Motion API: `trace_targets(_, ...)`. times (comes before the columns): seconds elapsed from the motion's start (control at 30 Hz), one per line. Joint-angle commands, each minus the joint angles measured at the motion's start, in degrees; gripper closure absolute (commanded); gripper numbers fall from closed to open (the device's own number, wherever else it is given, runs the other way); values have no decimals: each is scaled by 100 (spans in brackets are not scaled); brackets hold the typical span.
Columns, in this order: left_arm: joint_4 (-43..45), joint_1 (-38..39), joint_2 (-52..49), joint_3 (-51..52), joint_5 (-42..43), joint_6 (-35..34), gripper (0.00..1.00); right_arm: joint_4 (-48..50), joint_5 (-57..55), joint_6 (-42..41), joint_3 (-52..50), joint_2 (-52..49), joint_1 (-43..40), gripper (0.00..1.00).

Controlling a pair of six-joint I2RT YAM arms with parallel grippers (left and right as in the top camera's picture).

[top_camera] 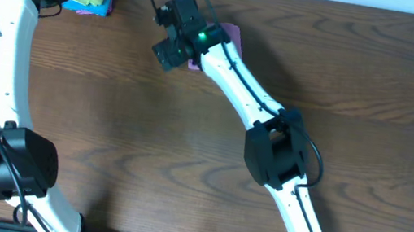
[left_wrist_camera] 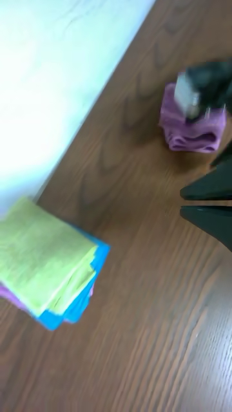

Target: Fold the cloth

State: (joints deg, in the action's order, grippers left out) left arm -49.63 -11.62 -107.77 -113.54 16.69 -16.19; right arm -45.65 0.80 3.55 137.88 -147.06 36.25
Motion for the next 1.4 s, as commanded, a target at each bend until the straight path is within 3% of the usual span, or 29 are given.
trace_targets(0.0, 15, -90, 116, -35, -28, 116, 93, -81, -321, -66, 498, 697, -197, 8)
trace_targets(0.13, 15, -83, 61, 35, 90, 96, 93, -439, -717, -24, 787, 1169, -387, 5)
trace_targets(0.23, 17, -24, -223, 258, 955, 90, 90, -1110, -890, -33, 807, 1731, -758, 5)
trace_targets(0.27, 31, 50, -378, 372, 1285, 92, 83, -1346, -870, -63, 804, 1858, -896, 5)
trace_targets(0.33, 85, 275, -706, 599, 1624, 72, 55, -1893, -741, -87, 804, 2041, -1252, 6)
trace_targets(0.5, 343, 914, -1561, 702, 2116, 33, 27, -2426, 881, -96, 549, 2028, -2162, 16)
trace_targets(0.57, 695, 1141, -1858, 702, 2426, -48, 17, -2190, 1456, -271, 153, 2028, -2472, 35)
trace_targets(0.6, 837, 1222, -1969, 702, 2428, -179, 12, -2068, 1582, -385, -52, 2028, -2577, 71)
trace_targets(0.63, 1075, 1331, -2138, 702, 2428, -350, 10, -1904, 1690, -490, -332, 2028, -2673, 99)
trace_targets(0.87, 2142, 1711, -2667, 699, 2632, -1097, 8, -638, 1792, -879, -1834, 2022, -2682, 99)
trace_targets(0.97, 2052, 1781, -2697, 702, 2098, -1117, 4, -225, 1908, -999, -2194, 1941, -2680, 99)
trace_targets(1.37, 1976, 1827, -2728, 743, 1757, -1237, 2, 564, 2347, -1606, -2282, 1095, -2575, 99)
